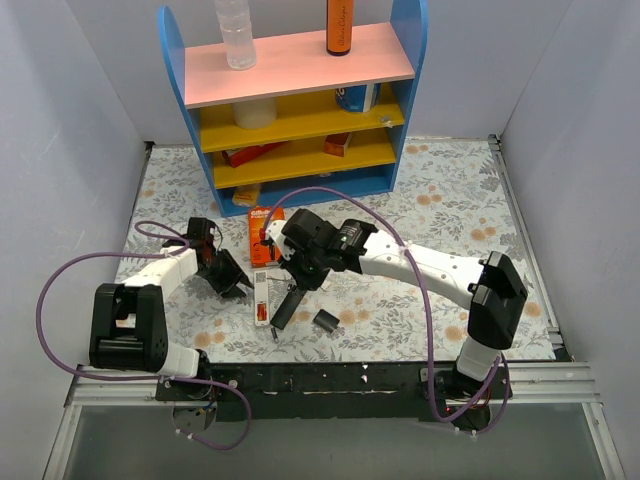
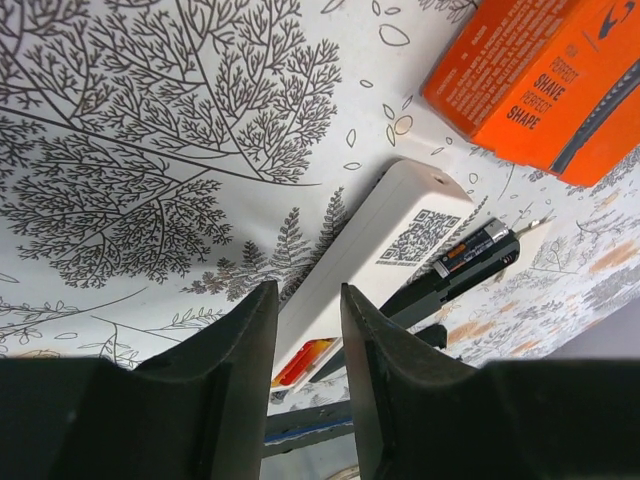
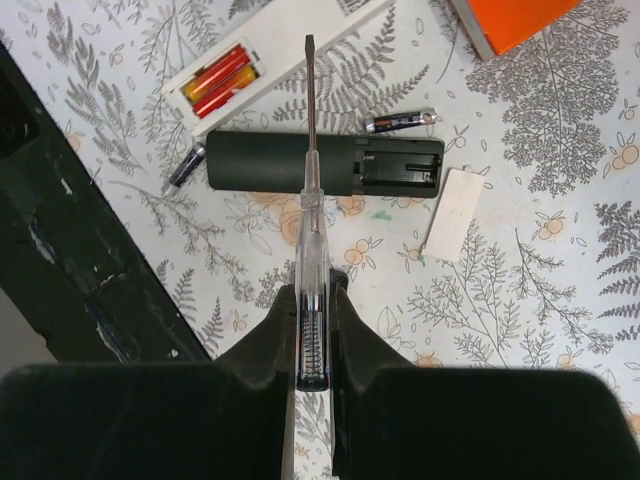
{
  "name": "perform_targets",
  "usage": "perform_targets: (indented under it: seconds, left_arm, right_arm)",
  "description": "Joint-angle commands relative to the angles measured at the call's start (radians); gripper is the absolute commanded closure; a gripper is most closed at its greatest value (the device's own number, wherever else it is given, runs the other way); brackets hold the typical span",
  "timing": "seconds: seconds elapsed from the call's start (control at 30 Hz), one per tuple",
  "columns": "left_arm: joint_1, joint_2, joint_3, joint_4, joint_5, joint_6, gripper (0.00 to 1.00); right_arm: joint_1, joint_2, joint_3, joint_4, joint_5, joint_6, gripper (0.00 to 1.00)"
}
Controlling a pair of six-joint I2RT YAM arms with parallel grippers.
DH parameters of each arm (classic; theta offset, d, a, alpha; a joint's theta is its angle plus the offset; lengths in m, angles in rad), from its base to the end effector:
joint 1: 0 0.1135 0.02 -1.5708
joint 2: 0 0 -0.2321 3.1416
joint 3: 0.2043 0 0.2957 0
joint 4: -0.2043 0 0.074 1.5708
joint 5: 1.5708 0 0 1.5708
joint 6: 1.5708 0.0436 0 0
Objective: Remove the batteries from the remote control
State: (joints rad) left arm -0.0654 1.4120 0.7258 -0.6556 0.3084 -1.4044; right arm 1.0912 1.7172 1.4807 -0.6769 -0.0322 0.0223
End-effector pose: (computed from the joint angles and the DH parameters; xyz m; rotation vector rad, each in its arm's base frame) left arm 0.2701 -0.0310 0.0931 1.8489 -2.4239 0.5865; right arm 0.1931 0.3744 0.2405 -1.3138 2.1920 0.4955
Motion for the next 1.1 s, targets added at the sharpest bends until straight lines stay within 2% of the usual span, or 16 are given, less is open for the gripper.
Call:
perform_targets:
  seconds: [0.0, 0.2, 0.43, 0.57, 0.73, 1.07]
  left_arm:
    - [0.019, 0.007, -0.014, 0.005, 0.055, 0.044, 0.69]
    - [0.064, 0.010, 0.009, 0.002, 0.072, 0.068, 0.67]
    - [0.241, -0.022, 0.014, 0.037, 0.130, 0.064, 0.59]
    - [0.308, -0.039, 0.015, 0.051, 0.133, 0.070, 0.57]
    - [0.329, -0.035, 0.000, 0.066, 0.162, 0.076, 0.56]
    - [0.328, -0.025, -0.029, 0.096, 0.224, 0.087, 0.54]
  right_arm:
    - [0.062, 0.041, 0.124, -0.131, 0.021, -0.088, 0.99]
    - [0.173, 0.183, 0.343, -0.311, 0.136, -0.097, 0.99]
    - [0.248, 0.285, 0.486, -0.433, 0.305, -0.097, 0.99]
    - [0.277, 0.349, 0.562, -0.501, 0.402, -0.105, 0.99]
    - [0.317, 0.397, 0.621, -0.540, 0.501, -0.122, 0.99]
    - [0.351, 0.424, 0.629, -0.526, 0.569, -0.134, 0.99]
